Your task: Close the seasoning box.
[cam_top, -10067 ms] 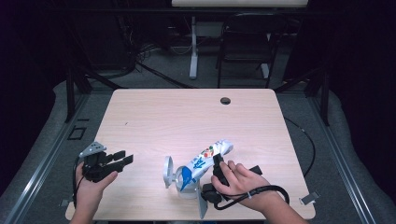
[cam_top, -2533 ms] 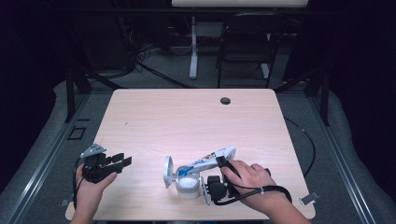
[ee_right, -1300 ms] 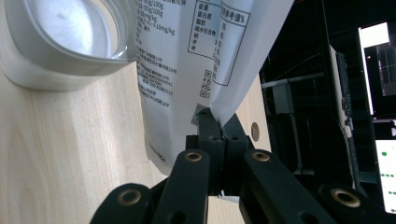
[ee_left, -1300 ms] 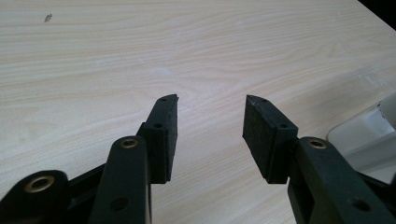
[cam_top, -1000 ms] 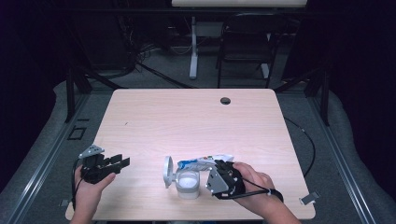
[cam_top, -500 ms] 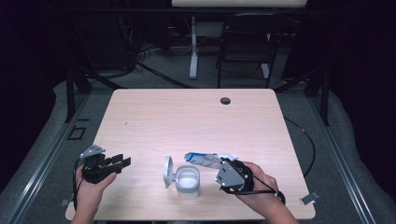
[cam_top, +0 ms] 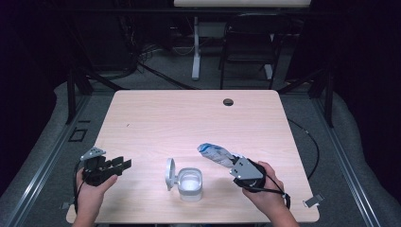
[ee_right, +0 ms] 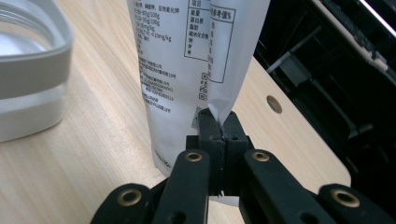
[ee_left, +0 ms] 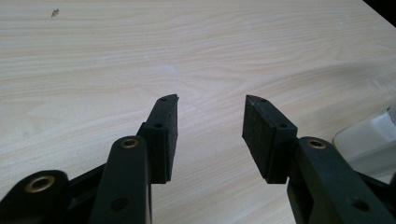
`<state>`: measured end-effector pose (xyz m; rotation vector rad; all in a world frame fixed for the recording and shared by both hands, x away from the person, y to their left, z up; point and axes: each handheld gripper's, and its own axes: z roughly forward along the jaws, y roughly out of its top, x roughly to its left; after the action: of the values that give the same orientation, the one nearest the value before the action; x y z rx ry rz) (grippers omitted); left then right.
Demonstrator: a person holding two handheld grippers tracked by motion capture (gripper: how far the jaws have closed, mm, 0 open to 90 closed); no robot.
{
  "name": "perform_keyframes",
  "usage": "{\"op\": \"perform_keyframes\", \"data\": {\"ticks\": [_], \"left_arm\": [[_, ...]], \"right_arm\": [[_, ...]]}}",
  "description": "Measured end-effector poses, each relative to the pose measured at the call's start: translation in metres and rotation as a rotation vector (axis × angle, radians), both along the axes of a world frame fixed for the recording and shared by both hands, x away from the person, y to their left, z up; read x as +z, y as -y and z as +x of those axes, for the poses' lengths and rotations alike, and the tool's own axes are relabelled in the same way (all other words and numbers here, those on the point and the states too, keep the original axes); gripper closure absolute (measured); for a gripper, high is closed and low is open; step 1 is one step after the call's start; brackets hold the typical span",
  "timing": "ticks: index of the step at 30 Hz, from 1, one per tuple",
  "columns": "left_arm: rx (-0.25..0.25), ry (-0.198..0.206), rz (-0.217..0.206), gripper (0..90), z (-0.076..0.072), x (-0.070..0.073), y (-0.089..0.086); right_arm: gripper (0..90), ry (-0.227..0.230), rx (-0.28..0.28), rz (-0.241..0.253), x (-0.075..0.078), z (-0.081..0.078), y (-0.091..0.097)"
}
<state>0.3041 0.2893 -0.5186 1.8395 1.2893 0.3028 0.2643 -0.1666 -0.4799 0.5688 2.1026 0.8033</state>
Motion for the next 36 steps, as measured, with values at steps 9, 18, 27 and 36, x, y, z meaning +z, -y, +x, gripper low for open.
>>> {"op": "perform_keyframes", "data": {"ticks": [9, 18, 27, 36], "left_arm": [[-0.007, 0.007, 0.003, 55.6, -0.001, 0.000, 0.004], [-0.014, 0.012, 0.010, 55.6, -0.001, -0.001, 0.008], [-0.031, 0.008, 0.016, 55.7, -0.002, -0.001, 0.012], [-0.031, 0.016, 0.021, 55.7, -0.002, -0.002, 0.014]], "right_arm": [[90.0, -0.019, -0.092, 0.105, -0.020, 0.011, 0.021], [90.0, -0.053, -0.166, 0.175, -0.039, 0.025, 0.031], [90.0, -0.100, -0.228, 0.238, -0.059, 0.040, 0.038], [89.4, -0.088, -0.223, 0.256, -0.065, 0.036, 0.045]]}}
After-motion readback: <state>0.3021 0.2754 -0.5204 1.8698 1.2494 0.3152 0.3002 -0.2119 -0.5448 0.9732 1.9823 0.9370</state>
